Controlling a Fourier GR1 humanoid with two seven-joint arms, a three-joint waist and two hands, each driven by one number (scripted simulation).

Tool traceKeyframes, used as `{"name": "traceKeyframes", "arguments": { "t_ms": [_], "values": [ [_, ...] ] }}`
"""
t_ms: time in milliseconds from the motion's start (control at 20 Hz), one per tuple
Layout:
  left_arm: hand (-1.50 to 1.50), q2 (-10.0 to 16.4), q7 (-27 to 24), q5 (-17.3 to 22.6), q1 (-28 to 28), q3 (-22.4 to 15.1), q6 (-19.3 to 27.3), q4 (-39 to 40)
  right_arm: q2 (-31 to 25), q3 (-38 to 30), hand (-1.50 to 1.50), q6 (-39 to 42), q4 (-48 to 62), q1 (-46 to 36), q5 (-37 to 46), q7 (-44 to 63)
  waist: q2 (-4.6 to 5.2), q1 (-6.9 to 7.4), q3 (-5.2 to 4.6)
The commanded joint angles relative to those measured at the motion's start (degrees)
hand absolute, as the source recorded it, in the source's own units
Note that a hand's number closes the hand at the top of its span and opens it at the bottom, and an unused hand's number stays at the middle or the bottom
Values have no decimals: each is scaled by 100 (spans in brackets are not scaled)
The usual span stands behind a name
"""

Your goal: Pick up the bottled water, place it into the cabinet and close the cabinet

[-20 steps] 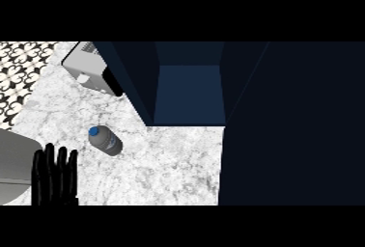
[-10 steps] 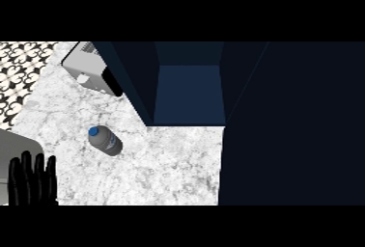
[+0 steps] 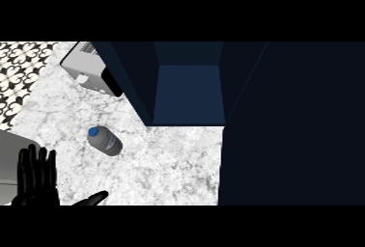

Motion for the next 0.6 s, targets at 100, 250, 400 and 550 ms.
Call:
{"name": "traceKeyframes", "arguments": {
  "t_ms": [100, 250, 400, 550],
  "values": [
    [-150, 194, -27, 333, -803, 661, -414, 1119, -42, 16, -150, 75, -37, 254, -73, -186, 3, -26, 0],
    [-150, 184, -422, 314, -971, 753, -723, 1872, -27, 257, -150, -6, -236, 394, 159, -123, 4, -25, -1],
    [-150, 83, -748, 598, -1020, 975, -1091, 2446, -48, 26, -150, -9, 61, 147, 79, -205, 5, -5, -1],
    [-150, 21, -572, 635, -1192, 1037, -1004, 2573, -239, 79, -150, 395, -232, 948, -162, -656, -6, -43, 2]
  ]
}}
